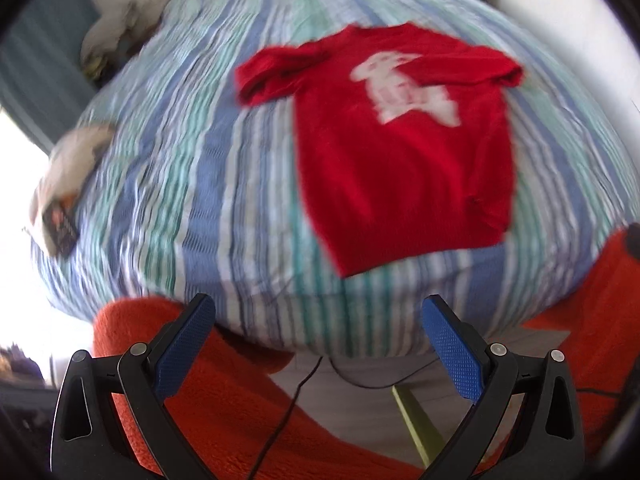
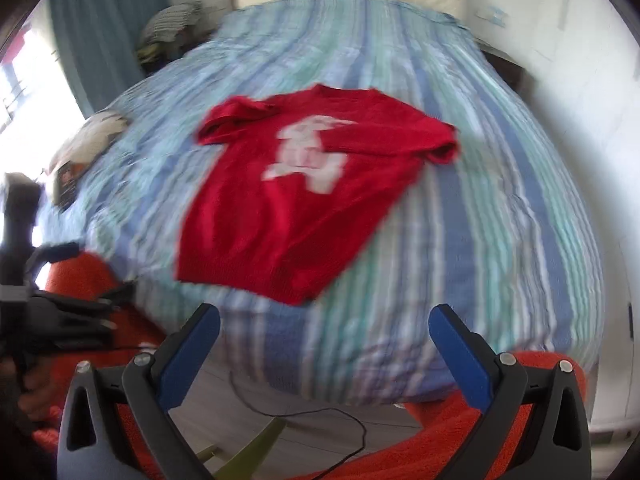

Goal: Fold small clothes
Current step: 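Lower both tools to the sweater hem and close both grippers on it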

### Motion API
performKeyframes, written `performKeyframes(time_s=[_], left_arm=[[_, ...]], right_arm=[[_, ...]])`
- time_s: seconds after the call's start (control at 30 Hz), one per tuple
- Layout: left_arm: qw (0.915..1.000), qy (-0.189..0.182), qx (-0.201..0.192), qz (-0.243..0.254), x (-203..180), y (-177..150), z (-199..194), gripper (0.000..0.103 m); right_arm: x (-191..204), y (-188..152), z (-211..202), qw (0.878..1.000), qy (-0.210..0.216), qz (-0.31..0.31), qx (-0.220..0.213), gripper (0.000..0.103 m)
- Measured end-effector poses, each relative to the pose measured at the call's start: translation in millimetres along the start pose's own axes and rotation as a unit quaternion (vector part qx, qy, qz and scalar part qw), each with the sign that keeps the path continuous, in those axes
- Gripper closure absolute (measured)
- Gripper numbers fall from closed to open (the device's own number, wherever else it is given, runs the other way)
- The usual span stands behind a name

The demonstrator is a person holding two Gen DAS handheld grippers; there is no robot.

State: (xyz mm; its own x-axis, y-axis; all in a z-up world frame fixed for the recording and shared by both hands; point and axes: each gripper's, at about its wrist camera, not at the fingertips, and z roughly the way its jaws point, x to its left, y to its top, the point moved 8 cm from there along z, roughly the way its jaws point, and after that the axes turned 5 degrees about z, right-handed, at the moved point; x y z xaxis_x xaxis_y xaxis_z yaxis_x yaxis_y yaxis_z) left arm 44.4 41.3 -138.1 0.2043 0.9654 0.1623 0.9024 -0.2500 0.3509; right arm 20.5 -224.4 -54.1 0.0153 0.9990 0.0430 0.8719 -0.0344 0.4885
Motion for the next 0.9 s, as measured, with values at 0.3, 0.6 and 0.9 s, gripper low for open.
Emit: performKeyframes(time_s=[0.3,0.6,0.9], left_arm=[[0.9873,-0.09,0.057,-0.118,35.0,3.0,83.8,0.001],[0.9857,-0.088,0.094,-0.109,6.0,5.6,131.4,0.045],[0.9867,-0.113,0.072,-0.093,3.7,4.5,95.5,0.102]], right_arm=[[-12.8,3.2,63.6,0.999,-0.039,-0.005,0.029,0.0],[58.0,15.1,176.4,0.996,0.046,-0.034,0.073,0.062],[-68.6,-21.8,83.6,0.988,0.049,0.137,0.061,0.098]])
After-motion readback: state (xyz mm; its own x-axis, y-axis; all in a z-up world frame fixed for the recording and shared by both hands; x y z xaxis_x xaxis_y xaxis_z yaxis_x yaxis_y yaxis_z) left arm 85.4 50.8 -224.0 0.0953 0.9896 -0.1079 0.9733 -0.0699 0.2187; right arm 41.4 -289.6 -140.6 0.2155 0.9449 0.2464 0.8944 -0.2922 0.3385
